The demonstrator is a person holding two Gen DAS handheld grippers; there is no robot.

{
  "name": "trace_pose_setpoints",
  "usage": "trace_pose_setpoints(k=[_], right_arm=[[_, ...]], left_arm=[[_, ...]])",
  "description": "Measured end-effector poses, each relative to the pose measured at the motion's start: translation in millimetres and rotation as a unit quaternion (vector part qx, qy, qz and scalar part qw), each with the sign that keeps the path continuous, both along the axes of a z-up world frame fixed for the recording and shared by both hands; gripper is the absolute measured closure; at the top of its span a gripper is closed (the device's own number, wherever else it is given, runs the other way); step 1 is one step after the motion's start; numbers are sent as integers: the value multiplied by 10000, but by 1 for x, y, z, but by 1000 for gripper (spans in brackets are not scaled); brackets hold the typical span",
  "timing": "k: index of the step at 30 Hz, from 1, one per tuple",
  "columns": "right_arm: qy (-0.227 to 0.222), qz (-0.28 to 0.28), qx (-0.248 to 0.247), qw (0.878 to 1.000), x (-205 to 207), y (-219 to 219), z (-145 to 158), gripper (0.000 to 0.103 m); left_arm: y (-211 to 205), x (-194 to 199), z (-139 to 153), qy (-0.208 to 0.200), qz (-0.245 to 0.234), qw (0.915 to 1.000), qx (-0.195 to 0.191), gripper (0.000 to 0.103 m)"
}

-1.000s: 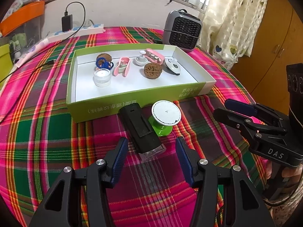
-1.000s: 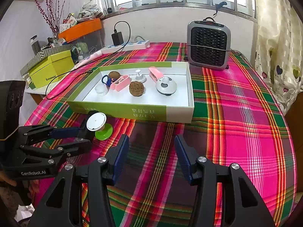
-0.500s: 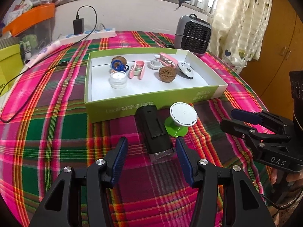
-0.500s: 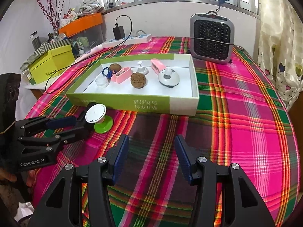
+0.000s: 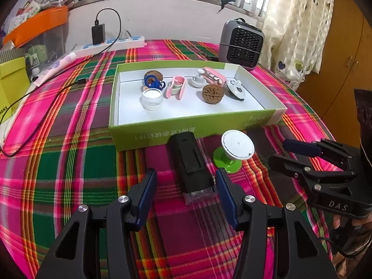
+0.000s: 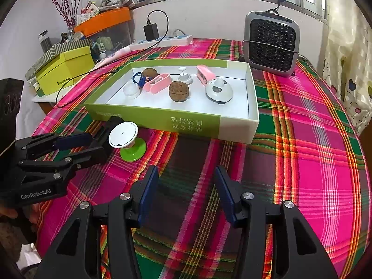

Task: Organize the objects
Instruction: 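Move the left tool to the black case while the right tool approaches the white-green spool, then close the left tool on the black case while the right tool lowers over the spool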

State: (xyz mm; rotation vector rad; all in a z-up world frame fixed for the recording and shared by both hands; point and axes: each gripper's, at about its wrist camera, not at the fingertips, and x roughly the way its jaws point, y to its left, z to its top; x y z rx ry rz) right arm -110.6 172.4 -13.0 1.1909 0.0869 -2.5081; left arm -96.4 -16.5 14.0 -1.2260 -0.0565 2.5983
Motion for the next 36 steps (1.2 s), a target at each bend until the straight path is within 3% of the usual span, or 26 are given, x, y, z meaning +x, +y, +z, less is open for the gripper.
trace_pose_setpoints(k=[8,21,36], right_arm=[[-16,-17,49,10000,-1,-5,0,52],[-72,39,184,9998,-1,-17,-3,52],[-76,208,307,9993,0,-34,-3,52]], left_arm=[[-3,-4,0,-8,-14,9999,107,55],[-8,-1,-2,-4,-24,9999,145,77],[-12,7,-2,17,-52,9999,126,77]])
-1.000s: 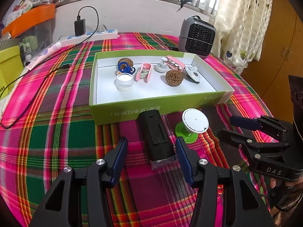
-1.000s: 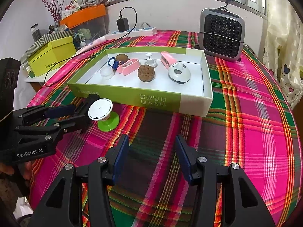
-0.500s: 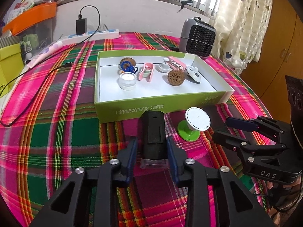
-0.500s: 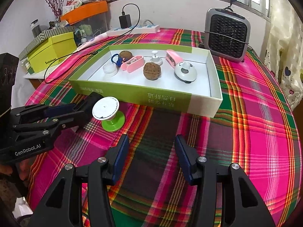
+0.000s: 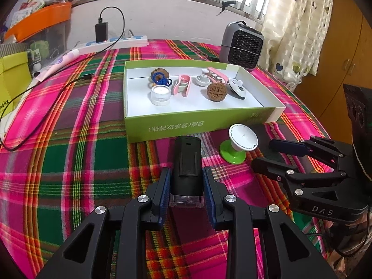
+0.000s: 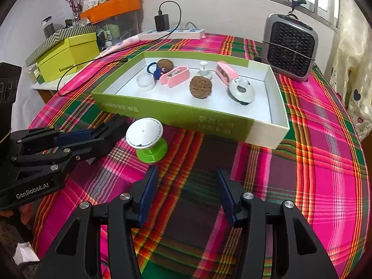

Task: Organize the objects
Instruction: 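Close the left tool on the black case while the right tool lowers over the spool, then lift the black case with the left tool while the right tool grasps the spool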

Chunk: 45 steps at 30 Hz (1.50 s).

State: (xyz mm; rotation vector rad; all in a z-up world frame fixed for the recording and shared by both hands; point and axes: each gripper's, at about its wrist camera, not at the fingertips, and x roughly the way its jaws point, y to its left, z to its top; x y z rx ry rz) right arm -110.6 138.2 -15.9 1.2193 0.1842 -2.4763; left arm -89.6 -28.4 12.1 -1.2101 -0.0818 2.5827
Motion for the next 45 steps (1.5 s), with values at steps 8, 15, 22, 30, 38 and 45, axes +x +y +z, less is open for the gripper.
trace_pose_setpoints(k=[8,15,22,30,38,45], right_arm=[[32,138,59,9999,3,-11,0,52],[65,232,95,9997,2,-22,-1,52],[86,306,165,9994,-4,-33,-2,50],[72,263,195,9994,-14,-40,-2,46],[72,218,199,9995,-21,-41,-2,46],[76,221,218,9995,-23,-43,-2,46]], left_arm=[[-14,13,0,17,83,10000,26,77],[-26,16,-1,-12,223,9997,97,77],[-28,15,-1,-33,210,9996,172,77],[-29,12,-1,-57,135,9997,212,76],[-27,3,0,-65,82,9997,234,70],[-26,-1,-1,-69,80,9997,206,70]])
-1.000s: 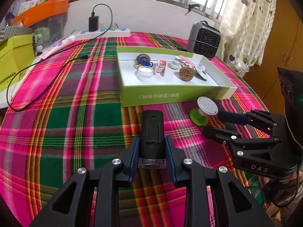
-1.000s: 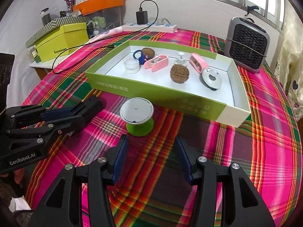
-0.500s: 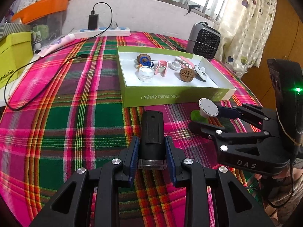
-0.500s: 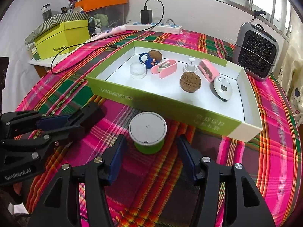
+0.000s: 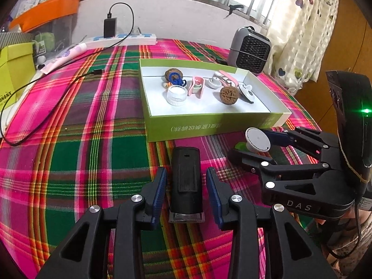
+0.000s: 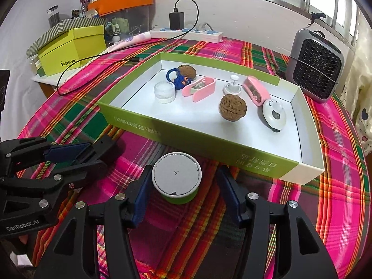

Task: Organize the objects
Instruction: 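Lift the black case with the left tool while the right tool grasps the spool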

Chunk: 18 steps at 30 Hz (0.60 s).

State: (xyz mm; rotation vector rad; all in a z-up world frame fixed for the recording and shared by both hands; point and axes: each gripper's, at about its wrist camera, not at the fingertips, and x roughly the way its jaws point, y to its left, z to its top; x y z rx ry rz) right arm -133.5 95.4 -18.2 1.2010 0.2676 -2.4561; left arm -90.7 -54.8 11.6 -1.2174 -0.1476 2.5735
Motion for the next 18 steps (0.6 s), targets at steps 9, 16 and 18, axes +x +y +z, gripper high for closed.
trace_pose_setpoints(k=[9,16,18], right_arm=[[23,-3,-17,10000,-2,3,0,52],[42,-47,-42,10000,-2,6,1,66],[47,-34,-40,10000,-1,6,1,68]], left_arm=[[1,-5,-1,9,112,9999,-109,77],[0,-5,-1,15,125,9998,-143,77],[1,-4,-1,16,124,9998,-146,77]])
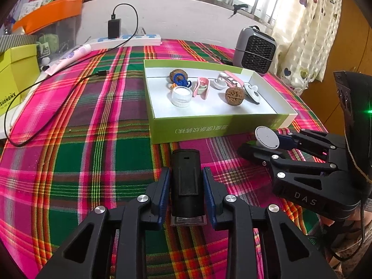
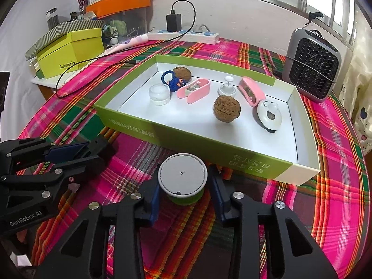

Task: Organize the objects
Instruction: 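Lift the black case with the left tool while the right tool grasps the spool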

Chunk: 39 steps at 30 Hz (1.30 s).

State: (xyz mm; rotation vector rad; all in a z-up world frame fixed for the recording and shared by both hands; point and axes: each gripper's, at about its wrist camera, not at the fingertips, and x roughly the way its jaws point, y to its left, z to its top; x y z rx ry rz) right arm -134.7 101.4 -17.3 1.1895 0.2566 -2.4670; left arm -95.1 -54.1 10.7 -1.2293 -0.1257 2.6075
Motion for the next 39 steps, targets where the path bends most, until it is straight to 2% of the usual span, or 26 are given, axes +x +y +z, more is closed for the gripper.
trace_pose_setpoints(k=[26,39], right_arm=[[17,9,-168,9999,7,4,5,69],[195,11,-293,9994,15,11,21,69]], left_arm=[[1,6,3,35,20,10000,-84,78],[3,15,31,329,3,9994,-81,78]])
